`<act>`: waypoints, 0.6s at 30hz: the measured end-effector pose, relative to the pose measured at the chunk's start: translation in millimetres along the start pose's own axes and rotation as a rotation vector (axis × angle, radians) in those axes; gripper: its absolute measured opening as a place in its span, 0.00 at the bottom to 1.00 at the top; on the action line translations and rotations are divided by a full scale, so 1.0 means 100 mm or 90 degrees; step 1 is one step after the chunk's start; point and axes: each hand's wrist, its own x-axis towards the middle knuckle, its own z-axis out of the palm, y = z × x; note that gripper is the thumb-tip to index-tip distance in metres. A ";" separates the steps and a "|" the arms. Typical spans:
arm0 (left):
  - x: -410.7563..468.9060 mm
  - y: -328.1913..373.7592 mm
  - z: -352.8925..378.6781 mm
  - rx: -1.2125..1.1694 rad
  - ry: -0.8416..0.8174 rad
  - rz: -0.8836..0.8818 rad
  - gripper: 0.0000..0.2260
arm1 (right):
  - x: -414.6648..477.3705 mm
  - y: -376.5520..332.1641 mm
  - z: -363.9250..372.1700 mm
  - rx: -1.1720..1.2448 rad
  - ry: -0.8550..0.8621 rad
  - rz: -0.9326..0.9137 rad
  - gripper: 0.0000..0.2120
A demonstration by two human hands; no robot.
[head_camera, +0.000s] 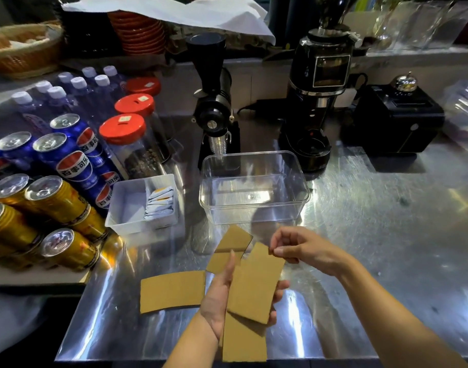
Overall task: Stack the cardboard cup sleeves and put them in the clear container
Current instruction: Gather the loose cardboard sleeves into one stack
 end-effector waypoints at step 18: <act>-0.28 0.39 -0.08 -0.054 0.327 0.309 0.09 | 0.36 0.48 0.49 -0.649 0.000 0.064 0.39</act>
